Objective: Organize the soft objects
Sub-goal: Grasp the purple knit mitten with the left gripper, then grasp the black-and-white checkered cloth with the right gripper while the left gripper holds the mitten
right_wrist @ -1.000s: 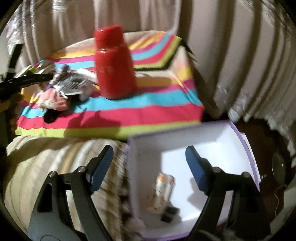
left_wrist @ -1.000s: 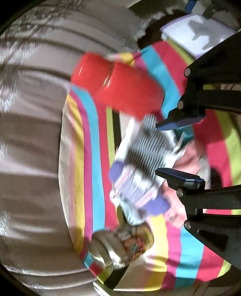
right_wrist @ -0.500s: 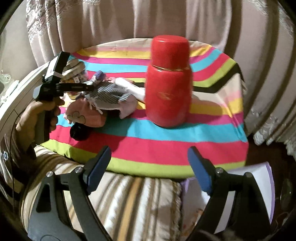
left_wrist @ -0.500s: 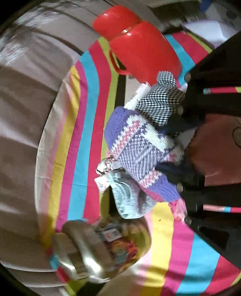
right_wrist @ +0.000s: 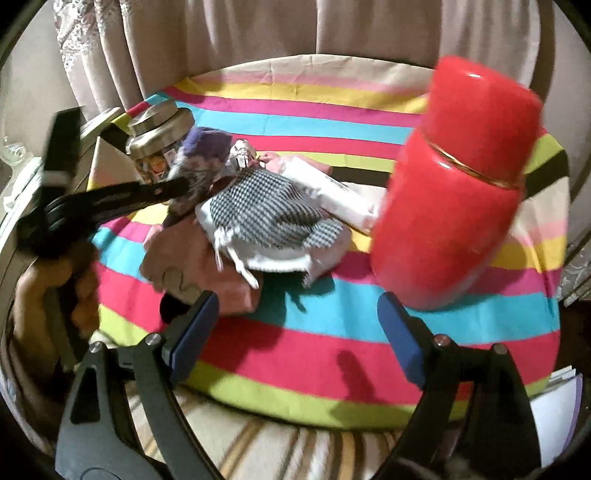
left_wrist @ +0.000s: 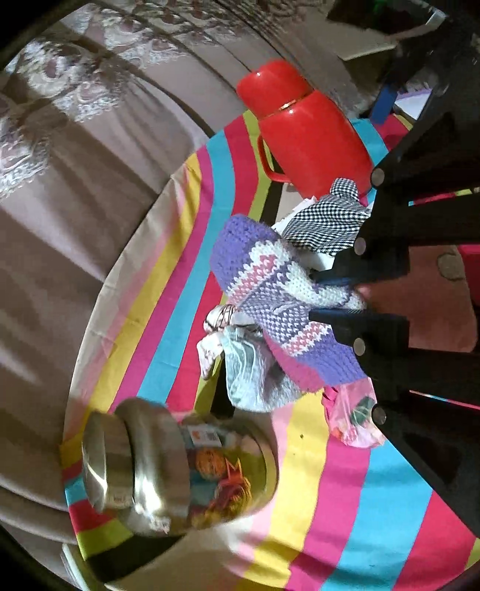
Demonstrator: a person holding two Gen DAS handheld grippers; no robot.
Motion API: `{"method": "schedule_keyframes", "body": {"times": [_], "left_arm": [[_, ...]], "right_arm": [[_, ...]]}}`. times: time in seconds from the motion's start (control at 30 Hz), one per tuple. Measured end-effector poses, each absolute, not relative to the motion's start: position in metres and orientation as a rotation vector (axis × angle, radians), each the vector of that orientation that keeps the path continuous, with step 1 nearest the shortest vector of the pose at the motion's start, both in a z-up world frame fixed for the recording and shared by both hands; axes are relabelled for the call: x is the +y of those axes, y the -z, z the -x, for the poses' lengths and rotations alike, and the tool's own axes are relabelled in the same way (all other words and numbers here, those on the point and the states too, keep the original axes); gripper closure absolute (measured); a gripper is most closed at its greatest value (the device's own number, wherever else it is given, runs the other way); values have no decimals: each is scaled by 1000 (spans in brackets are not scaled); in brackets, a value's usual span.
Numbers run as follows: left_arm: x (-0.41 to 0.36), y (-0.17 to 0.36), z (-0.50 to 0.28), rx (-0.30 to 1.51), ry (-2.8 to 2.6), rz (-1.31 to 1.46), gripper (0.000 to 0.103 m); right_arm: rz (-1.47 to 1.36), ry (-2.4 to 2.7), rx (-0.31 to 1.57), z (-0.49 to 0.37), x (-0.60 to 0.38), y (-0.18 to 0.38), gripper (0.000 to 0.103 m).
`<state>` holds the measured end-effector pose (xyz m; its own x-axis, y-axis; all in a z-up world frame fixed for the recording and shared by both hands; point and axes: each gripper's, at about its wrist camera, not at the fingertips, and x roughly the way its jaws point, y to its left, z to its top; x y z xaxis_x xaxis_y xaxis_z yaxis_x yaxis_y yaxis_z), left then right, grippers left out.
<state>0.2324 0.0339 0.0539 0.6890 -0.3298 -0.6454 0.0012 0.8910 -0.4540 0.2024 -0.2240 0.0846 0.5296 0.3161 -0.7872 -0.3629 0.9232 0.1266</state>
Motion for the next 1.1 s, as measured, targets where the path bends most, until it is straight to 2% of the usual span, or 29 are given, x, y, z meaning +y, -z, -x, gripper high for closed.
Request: {"method": "schedule_keyframes", "body": {"times": [0.4, 0.8, 0.97, 1.03, 1.1], "left_arm": [[52, -66, -193, 730, 148, 472, 90], [52, -73, -175, 701, 144, 483, 90], [47, -73, -174, 705, 158, 483, 91], [46, -73, -174, 706, 161, 481, 91], [44, -75, -172, 702, 162, 479, 90]], "right_arm": [[165, -436, 935, -249, -146, -60, 14], [77, -435, 988, -286, -138, -35, 14], [-13, -461, 991, -286, -156, -34, 30], [-32, -463, 1005, -288, -162, -31, 46], [-56, -463, 1017, -289, -167, -27, 55]]}}
